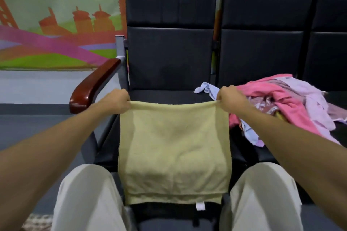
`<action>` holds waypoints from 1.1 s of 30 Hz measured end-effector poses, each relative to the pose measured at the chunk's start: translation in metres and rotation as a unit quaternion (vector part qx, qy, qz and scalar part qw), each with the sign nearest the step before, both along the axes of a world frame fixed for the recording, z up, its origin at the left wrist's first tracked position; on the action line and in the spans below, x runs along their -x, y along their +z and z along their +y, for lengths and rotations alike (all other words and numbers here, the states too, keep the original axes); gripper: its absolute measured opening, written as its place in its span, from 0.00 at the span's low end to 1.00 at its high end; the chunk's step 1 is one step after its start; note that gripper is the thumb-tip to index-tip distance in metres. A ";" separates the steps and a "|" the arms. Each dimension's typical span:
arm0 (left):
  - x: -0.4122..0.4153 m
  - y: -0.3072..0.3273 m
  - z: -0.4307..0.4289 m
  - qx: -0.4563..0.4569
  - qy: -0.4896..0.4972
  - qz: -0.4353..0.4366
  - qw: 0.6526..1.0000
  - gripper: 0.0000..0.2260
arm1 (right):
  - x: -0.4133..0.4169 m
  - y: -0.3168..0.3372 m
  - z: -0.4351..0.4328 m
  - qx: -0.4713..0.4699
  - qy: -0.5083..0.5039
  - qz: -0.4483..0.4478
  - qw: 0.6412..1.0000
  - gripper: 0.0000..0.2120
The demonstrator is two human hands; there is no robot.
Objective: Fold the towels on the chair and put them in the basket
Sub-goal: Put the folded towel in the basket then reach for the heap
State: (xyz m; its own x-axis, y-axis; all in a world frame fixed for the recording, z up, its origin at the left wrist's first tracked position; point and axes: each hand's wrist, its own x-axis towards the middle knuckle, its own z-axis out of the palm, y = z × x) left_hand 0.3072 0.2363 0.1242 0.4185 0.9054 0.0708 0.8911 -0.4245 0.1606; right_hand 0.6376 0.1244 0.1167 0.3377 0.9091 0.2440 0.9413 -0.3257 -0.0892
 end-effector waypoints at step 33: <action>0.038 -0.034 -0.012 0.144 0.109 -0.394 0.901 0.05 | 0.006 -0.013 -0.021 -0.028 -0.032 0.135 0.990 0.07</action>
